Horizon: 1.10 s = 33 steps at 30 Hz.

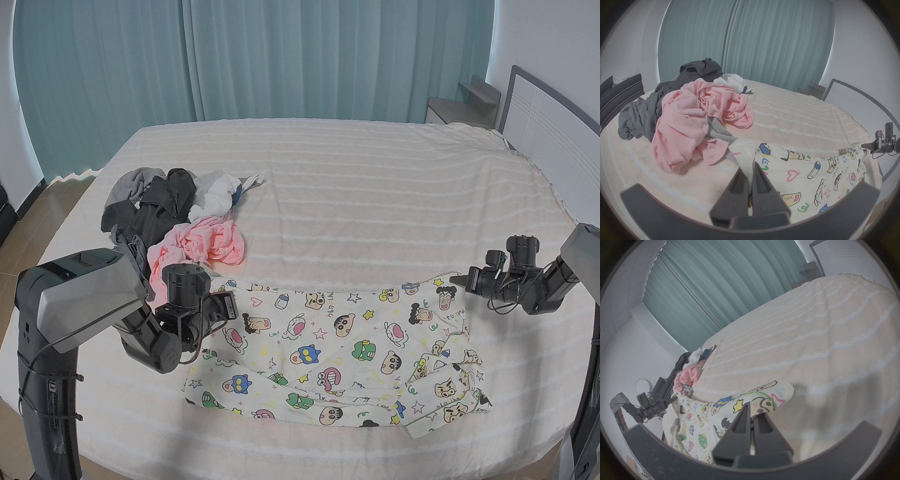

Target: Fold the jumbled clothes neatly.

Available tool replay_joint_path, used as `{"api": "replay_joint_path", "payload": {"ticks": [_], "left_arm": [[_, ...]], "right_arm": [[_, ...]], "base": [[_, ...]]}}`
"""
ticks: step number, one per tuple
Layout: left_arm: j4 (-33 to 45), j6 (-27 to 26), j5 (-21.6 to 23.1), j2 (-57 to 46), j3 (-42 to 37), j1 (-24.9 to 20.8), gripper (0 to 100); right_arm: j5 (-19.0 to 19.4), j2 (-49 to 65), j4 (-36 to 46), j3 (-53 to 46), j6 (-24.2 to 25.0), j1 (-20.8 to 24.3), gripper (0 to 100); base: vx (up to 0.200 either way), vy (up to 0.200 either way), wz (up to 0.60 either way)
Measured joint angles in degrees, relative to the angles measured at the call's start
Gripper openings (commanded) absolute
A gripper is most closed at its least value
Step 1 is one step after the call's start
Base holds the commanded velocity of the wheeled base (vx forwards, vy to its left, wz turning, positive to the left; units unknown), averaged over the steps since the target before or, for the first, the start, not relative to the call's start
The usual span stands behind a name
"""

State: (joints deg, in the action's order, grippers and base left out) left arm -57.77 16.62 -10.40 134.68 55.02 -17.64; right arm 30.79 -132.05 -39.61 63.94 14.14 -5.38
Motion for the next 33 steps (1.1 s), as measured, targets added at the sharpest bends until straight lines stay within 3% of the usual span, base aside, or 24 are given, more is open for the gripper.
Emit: {"api": "replay_joint_path", "payload": {"ticks": [15,24,33], "left_arm": [[-0.12,-1.71,1.69,-6.51,-8.63,-0.44,0],[-0.26,-3.38,2.44,-8.17,-13.35,-0.57,0],[-0.74,-7.05,3.10,-8.77,-18.82,-0.74,0]], "right_arm": [[9.33,11.19,0.11,-14.74,-1.88,-3.41,0],[11.08,13.89,0.23,-26.16,-13.03,-4.35,0],[11.28,14.58,0.41,-32.39,-19.40,-5.36,0]], "base": [[0.000,0.000,0.00],[0.000,0.000,0.00],[0.000,0.000,0.00]]}}
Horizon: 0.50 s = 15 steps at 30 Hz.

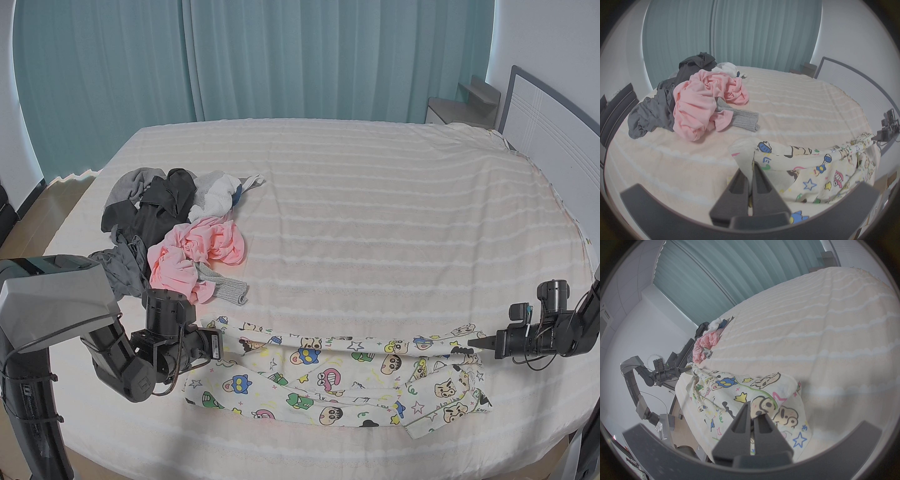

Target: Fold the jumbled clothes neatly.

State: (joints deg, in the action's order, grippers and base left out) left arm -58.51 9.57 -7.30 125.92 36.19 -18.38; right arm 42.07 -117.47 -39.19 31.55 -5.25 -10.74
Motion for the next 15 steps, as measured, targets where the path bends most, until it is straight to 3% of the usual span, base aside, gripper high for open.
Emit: {"api": "replay_joint_path", "payload": {"ticks": [15], "left_arm": [[-3.18,-0.29,-0.05,0.84,-5.74,-1.76,0]], "right_arm": [[0.22,-0.20,0.22,-5.58,-4.89,-1.18,0]], "base": [[0.000,0.000,0.00]]}}
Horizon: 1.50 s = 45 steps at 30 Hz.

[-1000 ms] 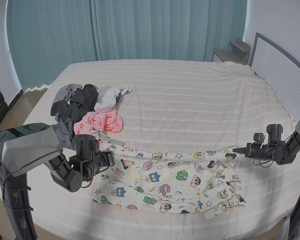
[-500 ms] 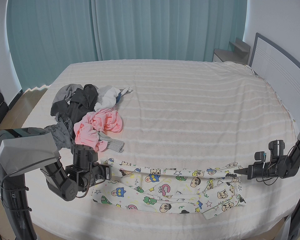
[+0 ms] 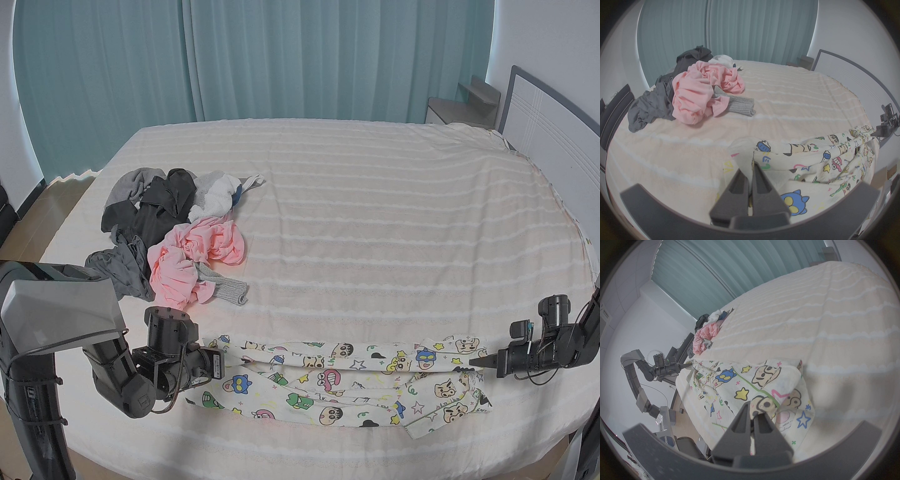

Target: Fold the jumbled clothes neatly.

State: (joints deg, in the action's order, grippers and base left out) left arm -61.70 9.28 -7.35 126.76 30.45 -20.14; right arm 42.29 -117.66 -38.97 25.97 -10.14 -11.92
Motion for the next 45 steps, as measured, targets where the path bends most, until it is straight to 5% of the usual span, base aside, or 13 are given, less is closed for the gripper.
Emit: {"api": "replay_joint_path", "payload": {"ticks": [31,32,40,45], "left_arm": [[-1.22,0.07,0.07,3.62,-3.36,-1.00,0],[-1.15,0.09,0.10,3.67,-3.47,-1.05,100],[-1.67,0.46,-0.23,4.08,-3.94,-1.49,100],[-8.86,1.10,-0.41,4.28,-4.79,-1.68,100]], "right_arm": [[-1.40,-6.51,-0.38,-1.72,-2.69,-1.02,0],[-1.67,-6.75,-0.40,-1.41,-2.69,-1.13,100],[-3.62,-7.72,-0.51,-0.50,-2.68,-1.27,100],[-3.62,-7.28,-0.60,-0.61,-2.68,-2.21,100]], "base": [[0.000,0.000,0.00],[0.000,0.000,0.00],[0.000,0.000,0.00],[0.000,0.000,0.00]]}}
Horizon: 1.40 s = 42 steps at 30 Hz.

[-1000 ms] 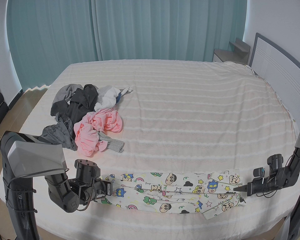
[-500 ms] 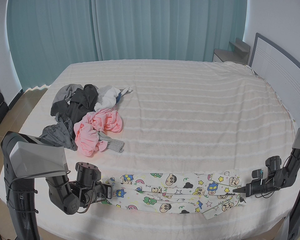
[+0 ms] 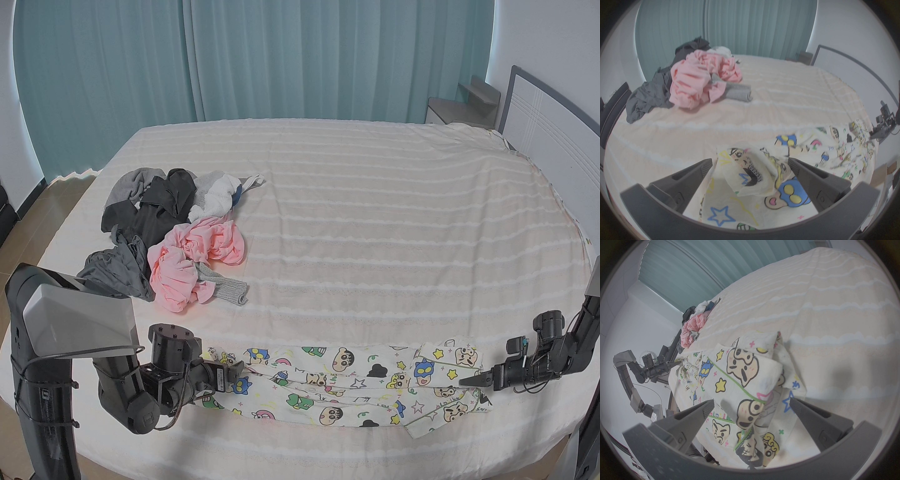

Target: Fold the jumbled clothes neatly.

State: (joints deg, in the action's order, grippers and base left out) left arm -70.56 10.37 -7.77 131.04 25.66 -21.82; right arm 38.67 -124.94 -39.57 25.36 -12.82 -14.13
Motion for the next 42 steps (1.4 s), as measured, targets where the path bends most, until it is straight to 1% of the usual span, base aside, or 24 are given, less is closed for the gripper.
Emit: {"api": "replay_joint_path", "payload": {"ticks": [5,8,9,11,14,18,22,25,26,28,30,33,35,36,40,42], "left_arm": [[-8.95,0.95,-0.02,0.09,-3.10,0.44,100],[-14.26,3.30,0.00,0.06,-5.51,0.90,100],[-15.96,4.75,0.02,0.02,-6.18,1.04,100],[-18.07,9.41,0.07,-0.33,-7.69,1.35,100],[-18.31,15.21,0.18,-1.55,-9.44,1.79,100],[-18.37,25.32,1.23,-5.38,-11.82,2.69,100],[-18.44,33.00,4.29,-11.47,-16.21,4.35,100],[-18.44,35.04,5.56,-14.60,-18.64,6.23,100],[-18.44,36.56,6.18,-15.85,-19.63,7.52,100],[-18.44,38.51,6.68,-16.68,-20.57,8.52,100],[-18.42,40.95,8.12,-17.57,-22.27,9.47,100],[-18.40,42.75,10.91,-18.08,-23.63,10.08,100],[-18.42,44.23,13.90,-18.20,-24.13,10.36,100],[-18.42,44.75,14.69,-18.16,-24.30,10.52,100],[-18.42,45.73,15.84,-17.25,-24.54,11.22,100],[-18.42,45.84,15.95,-16.37,-24.61,11.37,100]], "right_arm": [[0.17,1.90,0.02,-0.04,0.10,-2.71,100],[0.52,3.63,0.02,0.11,0.16,-4.63,100],[0.79,4.24,0.05,0.16,0.18,-5.07,100],[1.80,5.81,0.07,0.22,0.22,-5.83,100],[3.43,8.24,0.07,0.29,0.29,-6.56,100],[4.83,10.91,0.11,0.50,0.27,-6.46,100],[5.50,12.68,0.20,1.32,0.27,-4.56,100],[5.50,13.26,0.33,1.88,0.24,-2.01,100],[5.17,13.37,0.38,2.17,0.18,-0.37,100],[4.57,13.36,0.44,2.39,0.10,1.26,100],[3.56,13.03,0.71,2.95,-0.12,3.39,100],[2.41,12.51,1.28,3.61,-0.30,5.16,100],[0.77,12.01,2.57,4.46,-0.74,6.53,100],[0.00,11.79,3.50,4.99,-1.10,7.16,100],[-2.60,10.97,7.83,7.19,-3.29,9.40,100],[-3.91,10.63,10.26,8.11,-5.18,9.91,100]], "base": [[0.000,0.000,0.00],[0.000,0.000,0.00],[0.000,0.000,0.00],[0.000,0.000,0.00],[0.000,0.000,0.00],[0.000,0.000,0.00],[0.000,0.000,0.00],[0.000,0.000,0.00],[0.000,0.000,0.00],[0.000,0.000,0.00],[0.000,0.000,0.00],[0.000,0.000,0.00],[0.000,0.000,0.00],[0.000,0.000,0.00],[0.000,0.000,0.00],[0.000,0.000,0.00]]}}
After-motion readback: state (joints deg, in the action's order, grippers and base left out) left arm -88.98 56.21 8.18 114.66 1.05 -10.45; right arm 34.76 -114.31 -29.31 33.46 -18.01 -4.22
